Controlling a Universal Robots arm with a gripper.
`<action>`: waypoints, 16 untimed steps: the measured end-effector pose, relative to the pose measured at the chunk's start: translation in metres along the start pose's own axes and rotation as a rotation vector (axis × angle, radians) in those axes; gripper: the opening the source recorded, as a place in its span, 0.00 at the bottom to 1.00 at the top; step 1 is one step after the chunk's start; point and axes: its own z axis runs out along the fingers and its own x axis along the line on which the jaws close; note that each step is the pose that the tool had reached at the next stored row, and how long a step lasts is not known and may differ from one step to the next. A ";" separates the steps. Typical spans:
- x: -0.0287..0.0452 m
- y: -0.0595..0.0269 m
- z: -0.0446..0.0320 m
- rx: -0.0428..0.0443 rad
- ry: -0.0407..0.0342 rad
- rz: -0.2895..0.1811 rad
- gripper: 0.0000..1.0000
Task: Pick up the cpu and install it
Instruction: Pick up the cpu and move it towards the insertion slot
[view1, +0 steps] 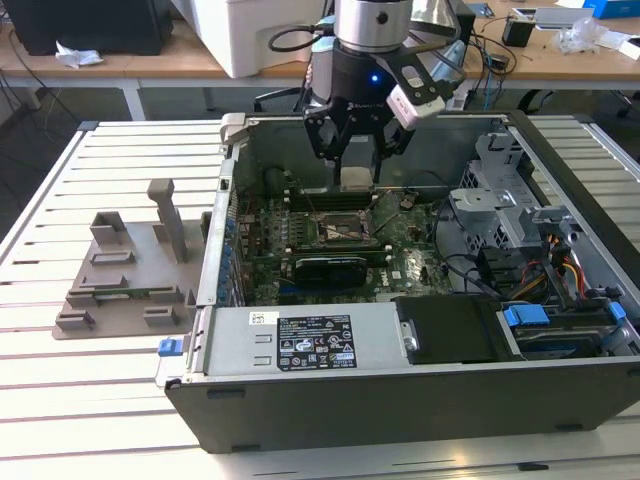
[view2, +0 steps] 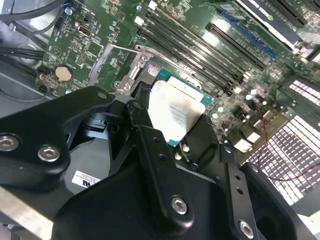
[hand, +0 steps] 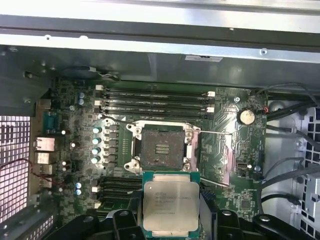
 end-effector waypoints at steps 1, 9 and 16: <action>-0.0001 0.0004 0.0015 0.0001 0.0001 0.000 0.54; -0.0023 0.0021 0.0130 0.0009 0.0002 0.000 0.54; -0.0037 0.0172 0.0252 0.0156 0.0008 0.000 0.54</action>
